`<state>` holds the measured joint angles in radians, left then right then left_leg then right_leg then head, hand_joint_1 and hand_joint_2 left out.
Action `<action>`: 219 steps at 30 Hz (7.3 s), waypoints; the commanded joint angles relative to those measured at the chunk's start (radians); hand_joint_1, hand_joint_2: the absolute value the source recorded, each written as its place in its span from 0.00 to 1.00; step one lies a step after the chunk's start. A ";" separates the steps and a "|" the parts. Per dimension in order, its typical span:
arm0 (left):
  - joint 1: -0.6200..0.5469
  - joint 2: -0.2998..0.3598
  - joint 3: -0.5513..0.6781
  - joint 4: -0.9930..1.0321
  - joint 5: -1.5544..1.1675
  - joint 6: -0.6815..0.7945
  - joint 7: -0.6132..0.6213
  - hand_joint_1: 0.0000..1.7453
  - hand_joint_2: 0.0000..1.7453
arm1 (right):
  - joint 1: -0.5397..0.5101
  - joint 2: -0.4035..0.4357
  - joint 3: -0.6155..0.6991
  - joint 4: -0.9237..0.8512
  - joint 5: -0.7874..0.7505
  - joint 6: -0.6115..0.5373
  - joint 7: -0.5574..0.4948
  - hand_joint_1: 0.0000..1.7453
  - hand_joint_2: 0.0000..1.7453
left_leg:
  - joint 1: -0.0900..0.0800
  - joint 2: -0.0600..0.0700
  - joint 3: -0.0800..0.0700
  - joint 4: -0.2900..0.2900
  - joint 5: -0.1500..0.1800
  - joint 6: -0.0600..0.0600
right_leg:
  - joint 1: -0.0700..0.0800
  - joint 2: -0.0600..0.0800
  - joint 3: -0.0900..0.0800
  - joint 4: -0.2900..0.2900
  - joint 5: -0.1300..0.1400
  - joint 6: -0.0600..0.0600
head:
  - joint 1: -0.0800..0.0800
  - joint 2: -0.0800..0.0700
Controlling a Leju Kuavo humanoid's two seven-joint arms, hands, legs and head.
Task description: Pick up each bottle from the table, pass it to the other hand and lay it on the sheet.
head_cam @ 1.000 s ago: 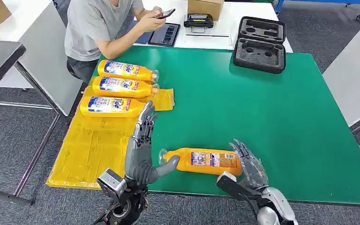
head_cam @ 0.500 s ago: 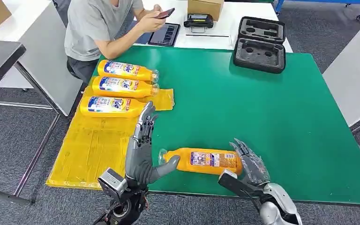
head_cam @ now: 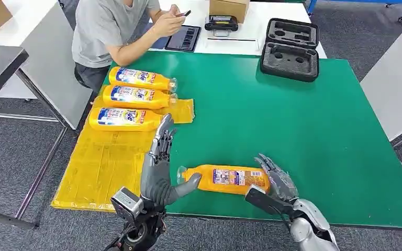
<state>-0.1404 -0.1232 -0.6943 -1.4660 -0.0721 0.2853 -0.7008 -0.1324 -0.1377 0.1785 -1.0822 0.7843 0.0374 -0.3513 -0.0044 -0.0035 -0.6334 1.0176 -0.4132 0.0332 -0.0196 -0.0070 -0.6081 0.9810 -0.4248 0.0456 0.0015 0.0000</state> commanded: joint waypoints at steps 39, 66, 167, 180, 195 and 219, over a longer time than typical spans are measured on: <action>-0.051 0.005 -0.026 0.061 0.007 -0.003 0.003 0.00 1.00 | -0.027 -0.015 -0.005 0.035 -0.202 0.032 -0.125 1.00 1.00 | 0.000 -0.001 0.003 -0.001 -0.001 -0.001 | 0.000 -0.001 0.003 -0.001 -0.001 -0.001 | 0.000 0.000; -0.040 0.018 -0.014 -0.043 -0.003 0.215 0.003 0.00 1.00 | -0.012 0.103 -0.155 -0.048 -0.531 0.002 -0.251 1.00 1.00 | 0.001 0.002 0.005 0.000 -0.002 -0.002 | 0.001 0.002 0.005 -0.001 -0.001 -0.002 | 0.000 0.000; -0.026 -0.131 0.163 0.153 0.122 -0.315 0.003 0.00 1.00 | -0.043 0.157 0.184 -0.169 -0.699 0.117 -0.347 1.00 1.00 | 0.001 0.000 0.004 -0.001 -0.002 -0.002 | 0.001 0.000 0.005 -0.001 -0.002 -0.002 | 0.000 0.000; -0.024 -0.130 0.160 0.152 0.120 -0.319 0.003 0.00 1.00 | -0.025 0.152 0.143 -0.204 -0.733 0.126 -0.347 1.00 1.00 | 0.002 0.001 0.007 0.000 -0.003 -0.002 | 0.002 0.001 0.007 -0.001 -0.002 -0.003 | 0.000 0.000; -0.039 -0.127 0.121 0.175 0.115 -0.321 0.003 0.00 1.00 | -0.012 0.170 0.048 -0.199 -0.734 0.158 -0.347 1.00 1.00 | 0.001 0.000 0.008 -0.001 -0.003 -0.002 | 0.001 0.000 0.008 -0.002 -0.002 -0.003 | 0.000 0.000; -0.028 -0.154 0.151 0.189 0.181 -0.532 0.003 0.00 1.00 | -0.079 0.202 0.062 -0.038 -0.757 0.261 -0.347 1.00 1.00 | 0.001 0.002 0.007 -0.001 -0.002 -0.002 | 0.001 0.002 0.006 -0.002 -0.001 -0.003 | 0.000 0.000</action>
<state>-0.1509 -0.2670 -0.5646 -1.3352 0.0793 -0.1139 -0.7008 -0.1606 0.0522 0.2491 -1.2074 0.0370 0.2673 -0.6950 -0.0044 -0.0036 -0.6337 1.0176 -0.4131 0.0332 -0.0196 -0.0070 -0.6084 0.9812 -0.4248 0.0455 0.0015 0.0000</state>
